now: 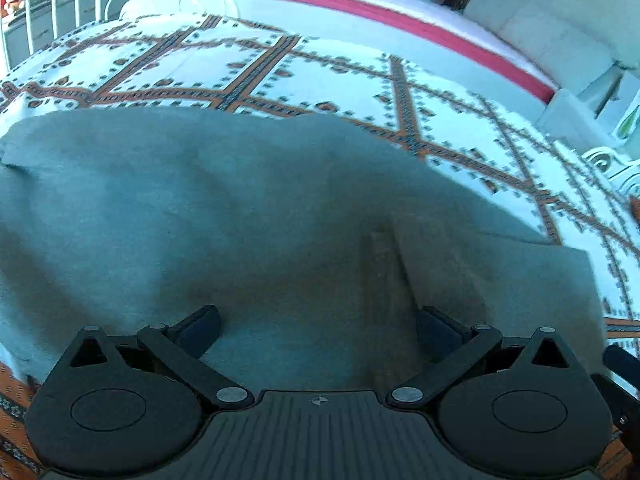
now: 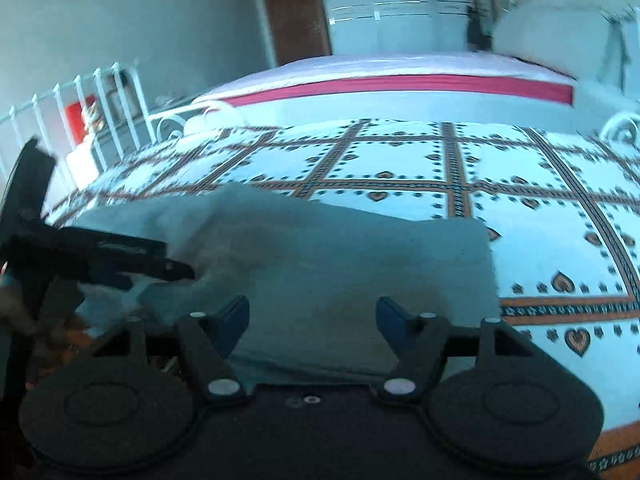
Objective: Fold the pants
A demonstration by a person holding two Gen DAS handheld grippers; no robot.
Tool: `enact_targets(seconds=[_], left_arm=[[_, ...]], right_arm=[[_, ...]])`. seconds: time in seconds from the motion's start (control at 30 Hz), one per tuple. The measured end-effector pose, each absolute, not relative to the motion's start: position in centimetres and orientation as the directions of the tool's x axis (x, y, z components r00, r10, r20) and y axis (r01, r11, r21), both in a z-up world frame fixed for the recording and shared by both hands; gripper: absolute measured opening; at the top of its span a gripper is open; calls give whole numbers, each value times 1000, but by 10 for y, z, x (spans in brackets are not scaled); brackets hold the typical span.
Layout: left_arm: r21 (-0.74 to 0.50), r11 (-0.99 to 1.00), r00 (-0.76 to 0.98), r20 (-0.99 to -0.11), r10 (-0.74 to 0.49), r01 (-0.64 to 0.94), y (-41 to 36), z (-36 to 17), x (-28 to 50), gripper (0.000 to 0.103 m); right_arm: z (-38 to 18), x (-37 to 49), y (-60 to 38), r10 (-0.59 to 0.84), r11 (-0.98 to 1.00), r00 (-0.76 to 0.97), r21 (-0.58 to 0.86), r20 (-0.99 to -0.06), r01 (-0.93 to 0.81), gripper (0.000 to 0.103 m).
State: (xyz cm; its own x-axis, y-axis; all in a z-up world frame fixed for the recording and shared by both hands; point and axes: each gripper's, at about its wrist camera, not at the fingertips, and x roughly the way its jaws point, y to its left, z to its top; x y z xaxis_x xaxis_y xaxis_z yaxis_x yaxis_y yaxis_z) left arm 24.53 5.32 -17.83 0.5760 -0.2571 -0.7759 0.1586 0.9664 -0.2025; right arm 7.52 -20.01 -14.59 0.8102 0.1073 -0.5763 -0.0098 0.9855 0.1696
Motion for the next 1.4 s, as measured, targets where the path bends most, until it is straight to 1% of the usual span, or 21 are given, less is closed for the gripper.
enact_targets(seconds=[0.1, 0.2, 0.27, 0.3, 0.33, 0.4, 0.47, 0.53, 0.6, 0.67, 0.7, 0.73, 0.77, 0.8, 0.97, 1.07, 1.17, 1.2, 1.23, 1.3, 1.4], left_arm=[[-141, 973, 560, -799, -222, 185, 42, -183, 245, 103], [-227, 964, 619, -740, -263, 138, 56, -169, 237, 103], [-231, 966, 641, -727, -248, 113, 63, -163, 237, 103], [-221, 968, 604, -758, -247, 119, 62, -168, 242, 103], [-230, 966, 577, -775, -255, 118, 61, -174, 245, 103], [-259, 960, 549, -789, -274, 107, 59, -182, 244, 103], [-227, 961, 545, -791, -277, 158, 48, -181, 242, 103], [-213, 959, 529, -801, -281, 186, 40, -183, 240, 103], [-182, 962, 530, -806, -264, 202, 33, -185, 237, 103], [-206, 957, 538, -793, -286, 205, 33, -184, 235, 102], [-215, 954, 546, -784, -295, 207, 34, -182, 233, 87], [-222, 950, 557, -771, -308, 218, 33, -180, 231, 65], [-230, 944, 568, -755, -327, 238, 32, -178, 229, 50], [-244, 937, 563, -751, -345, 249, 31, -178, 228, 43], [-188, 944, 623, -714, -321, 271, 27, -176, 215, 32], [-109, 952, 639, -718, -275, 287, 21, -172, 210, 32], [-169, 943, 600, -736, -313, 285, 28, -169, 208, 32], [-193, 943, 588, -743, -320, 270, 32, -170, 206, 38], [-231, 942, 570, -752, -332, 244, 38, -172, 205, 51], [-337, 925, 526, -762, -378, 177, 54, -177, 203, 68], [-418, 896, 497, -751, -435, 151, 64, -181, 200, 68]], right_arm=[[-150, 75, -205, 101, 985, 819, 171, -565, -3, 63], [-153, 74, -205, 101, 987, 819, 158, -565, -13, 63], [-154, 72, -207, 91, 990, 822, 141, -563, -12, 62], [-156, 73, -207, 79, 992, 816, 129, -573, -5, 54], [-158, 74, -207, 67, 993, 808, 118, -586, 3, 42], [-166, 78, -207, 54, 996, 784, 92, -618, 5, 32], [-174, 80, -205, 47, 997, 759, 73, -649, 0, 32], [-178, 78, -205, 49, 997, 762, 74, -646, -1, 32], [-179, 78, -209, 61, 994, 763, 106, -643, 10, 32], [-180, 77, -215, 78, 989, 766, 144, -638, 20, 32], [-180, 76, -216, 83, 988, 769, 156, -634, 21, 33], [-180, 76, -217, 87, 987, 770, 160, -632, 21, 33], [-181, 76, -217, 87, 987, 771, 160, -631, 19, 33], [-181, 76, -217, 88, 987, 773, 160, -629, 17, 34], [-181, 74, -219, 108, 981, 779, 191, -618, 15, 39], [-181, 74, -218, 114, 981, 781, 194, -614, 9, 42], [-181, 74, -218, 119, 981, 782, 196, -612, 4, 45], [-182, 74, -218, 122, 980, 782, 199, -611, 3, 46], [-181, 74, -218, 125, 979, 782, 203, -611, 1, 47], [-182, 74, -219, 129, 979, 782, 205, -610, -1, 48], [-182, 75, -219, 132, 977, 783, 212, -607, -1, 50]])
